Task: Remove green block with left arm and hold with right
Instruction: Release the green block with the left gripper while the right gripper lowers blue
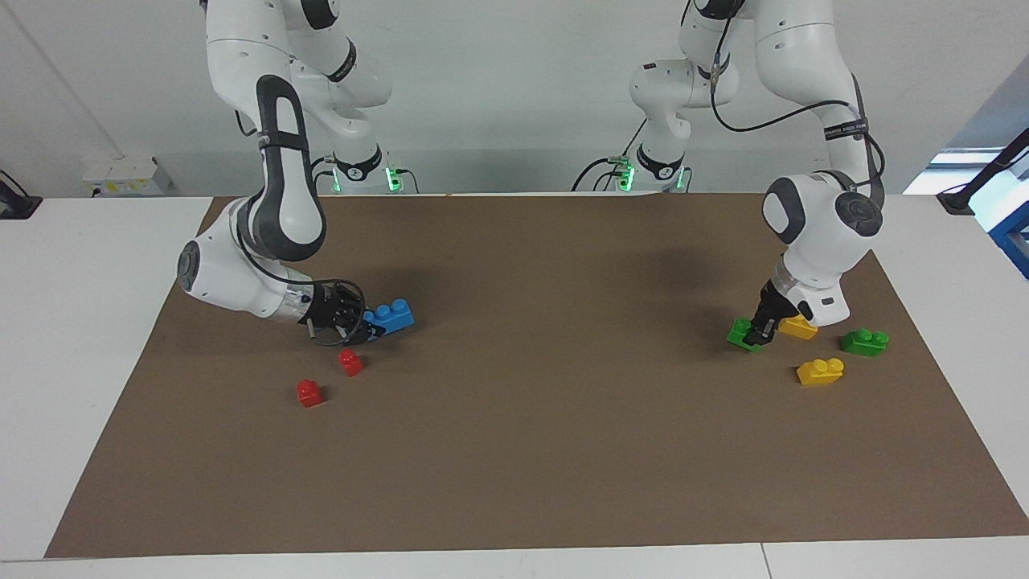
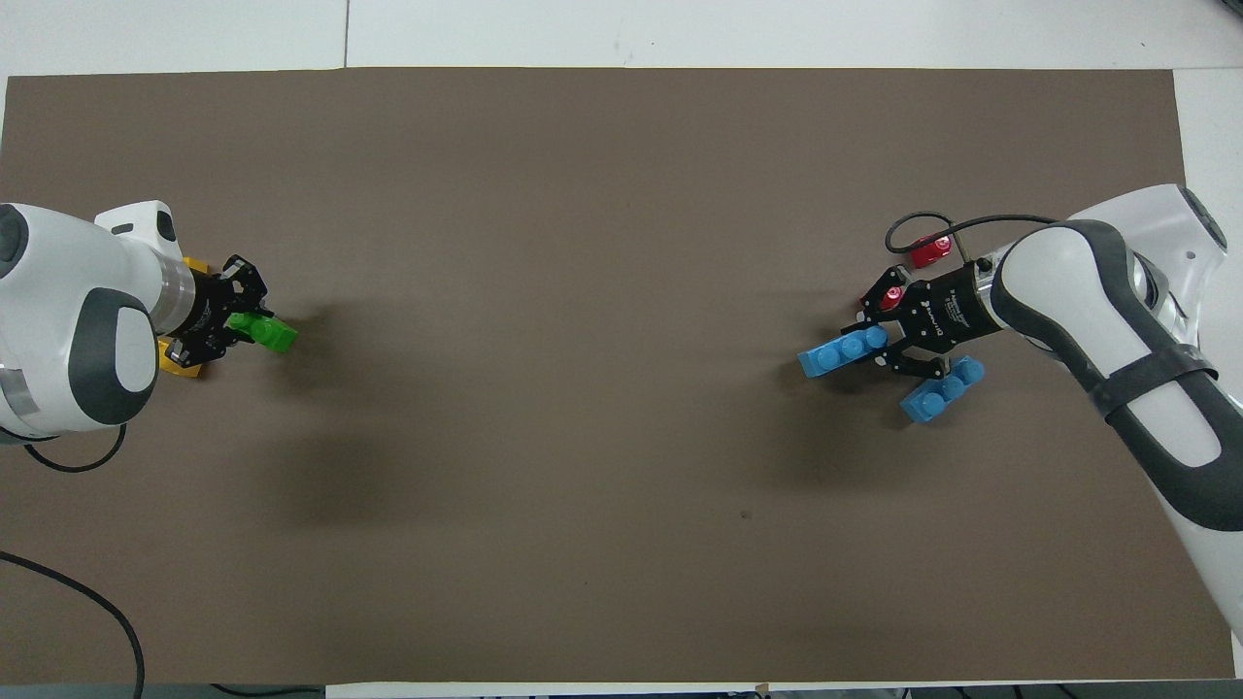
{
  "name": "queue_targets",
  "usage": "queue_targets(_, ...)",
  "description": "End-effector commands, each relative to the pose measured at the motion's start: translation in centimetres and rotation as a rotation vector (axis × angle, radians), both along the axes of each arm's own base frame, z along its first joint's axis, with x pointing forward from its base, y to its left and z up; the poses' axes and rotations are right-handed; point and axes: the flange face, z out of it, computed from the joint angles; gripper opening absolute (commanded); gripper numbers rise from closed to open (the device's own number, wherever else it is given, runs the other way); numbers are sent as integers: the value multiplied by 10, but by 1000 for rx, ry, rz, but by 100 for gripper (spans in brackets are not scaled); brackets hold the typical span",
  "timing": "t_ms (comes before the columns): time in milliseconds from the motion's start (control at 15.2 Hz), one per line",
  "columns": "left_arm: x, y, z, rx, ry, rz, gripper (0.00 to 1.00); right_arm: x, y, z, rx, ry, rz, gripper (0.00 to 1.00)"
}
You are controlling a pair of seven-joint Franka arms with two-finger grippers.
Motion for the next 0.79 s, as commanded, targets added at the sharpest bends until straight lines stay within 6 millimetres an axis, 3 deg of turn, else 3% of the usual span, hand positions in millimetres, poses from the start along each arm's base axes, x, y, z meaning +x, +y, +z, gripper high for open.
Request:
queue_targets(0,7,8,-2,-21,-17,-30,0,-4,-12,-12,32,-14,13,0)
queue_targets(722,8,8,-19,-15,-22,-128,0,-5,-32,-24,40,-14,3,0)
